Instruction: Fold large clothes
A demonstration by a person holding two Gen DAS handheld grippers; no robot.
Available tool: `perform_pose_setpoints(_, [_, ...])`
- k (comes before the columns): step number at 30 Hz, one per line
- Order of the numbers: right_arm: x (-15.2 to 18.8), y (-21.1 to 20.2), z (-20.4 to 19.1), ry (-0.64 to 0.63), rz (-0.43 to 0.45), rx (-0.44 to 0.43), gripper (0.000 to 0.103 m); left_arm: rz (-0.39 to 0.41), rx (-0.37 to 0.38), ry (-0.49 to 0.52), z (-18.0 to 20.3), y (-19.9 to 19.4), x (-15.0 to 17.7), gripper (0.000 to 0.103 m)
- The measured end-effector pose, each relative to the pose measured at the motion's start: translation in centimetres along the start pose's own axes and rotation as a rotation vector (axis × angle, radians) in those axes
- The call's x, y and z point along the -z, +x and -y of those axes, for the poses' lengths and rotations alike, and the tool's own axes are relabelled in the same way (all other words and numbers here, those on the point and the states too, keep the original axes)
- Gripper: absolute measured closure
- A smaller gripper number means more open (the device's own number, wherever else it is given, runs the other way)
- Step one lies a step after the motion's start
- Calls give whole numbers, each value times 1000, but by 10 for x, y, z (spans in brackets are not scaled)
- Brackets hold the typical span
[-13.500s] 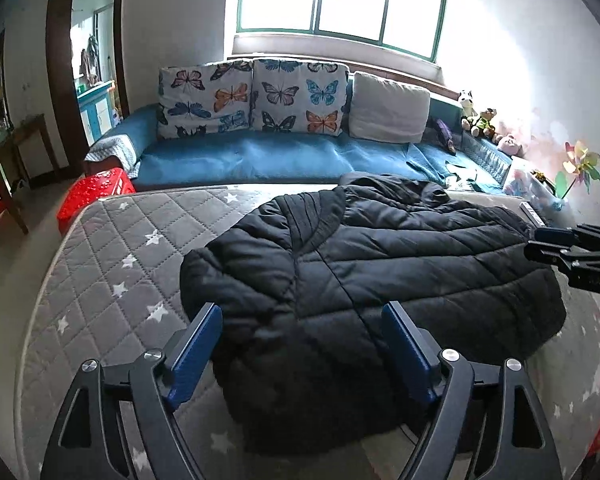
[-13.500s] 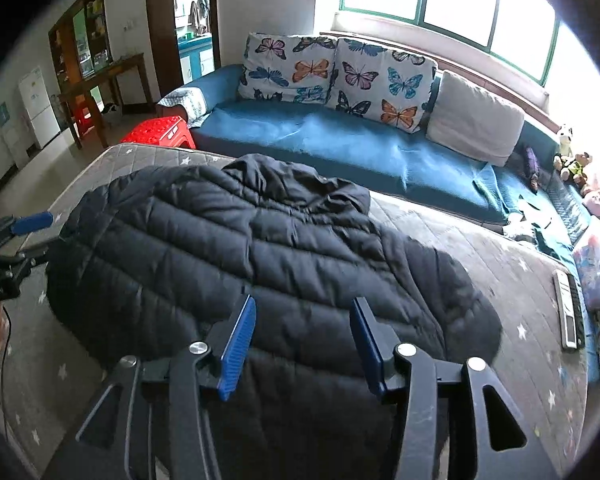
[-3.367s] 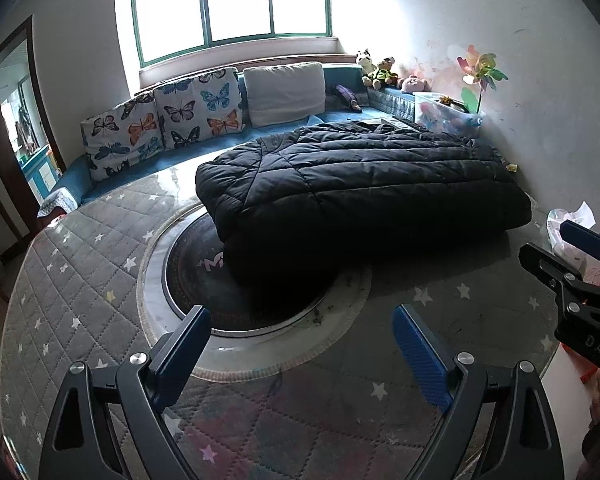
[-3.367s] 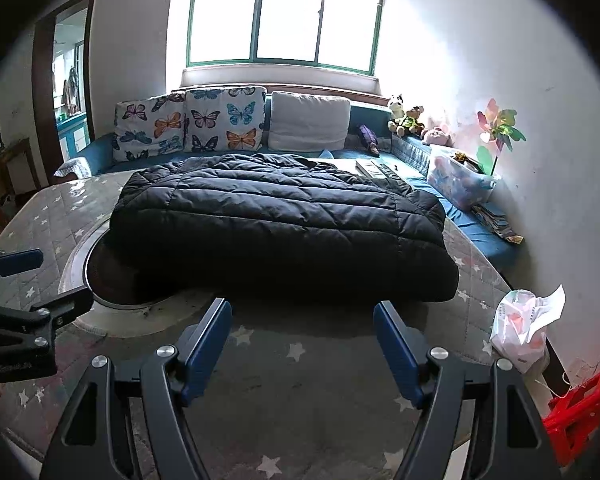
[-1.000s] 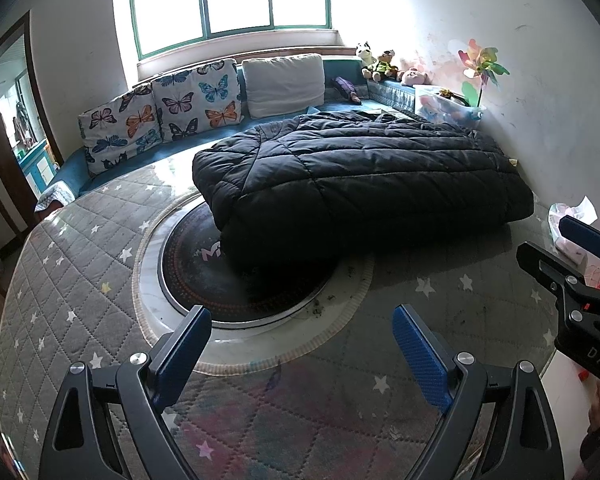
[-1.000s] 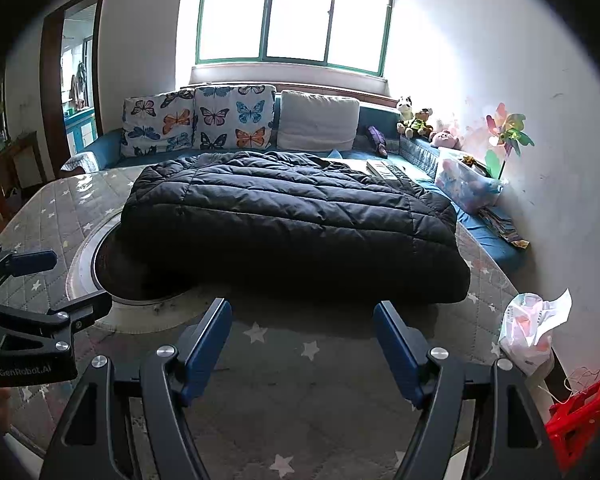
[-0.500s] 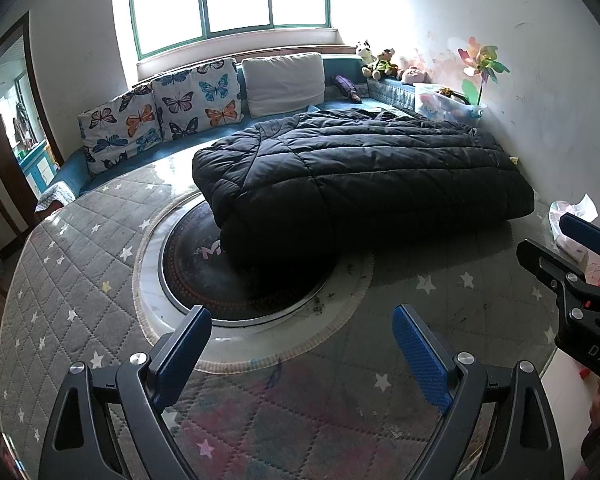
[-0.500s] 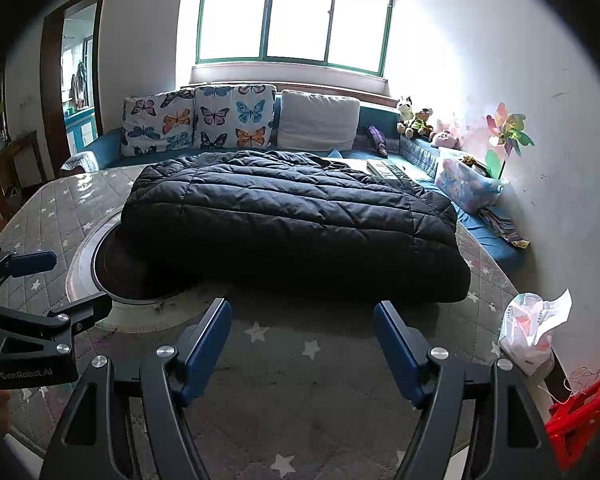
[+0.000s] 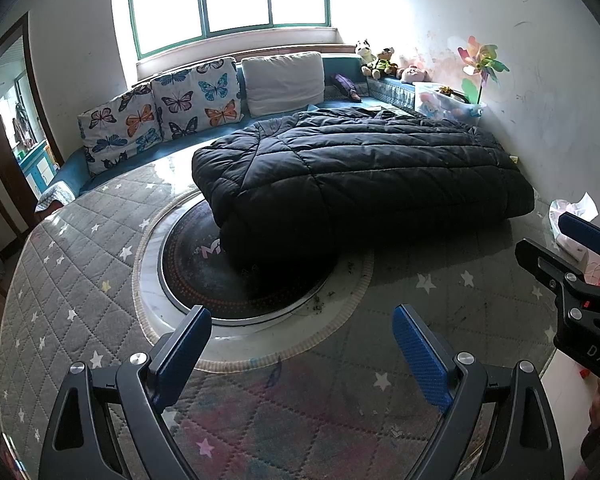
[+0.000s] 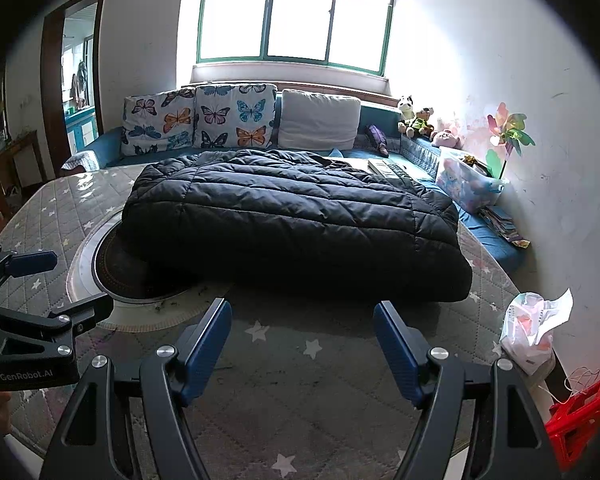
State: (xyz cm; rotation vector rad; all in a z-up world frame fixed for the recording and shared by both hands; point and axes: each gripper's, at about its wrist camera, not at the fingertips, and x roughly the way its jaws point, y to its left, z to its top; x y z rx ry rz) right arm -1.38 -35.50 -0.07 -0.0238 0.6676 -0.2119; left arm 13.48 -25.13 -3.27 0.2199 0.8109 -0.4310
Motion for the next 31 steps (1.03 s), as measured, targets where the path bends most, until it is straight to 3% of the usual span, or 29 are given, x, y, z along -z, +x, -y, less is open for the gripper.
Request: perform_pose_setpoints(31, [3, 6, 2, -7, -10, -5, 23, 5, 1, 8, -3, -2, 0, 5])
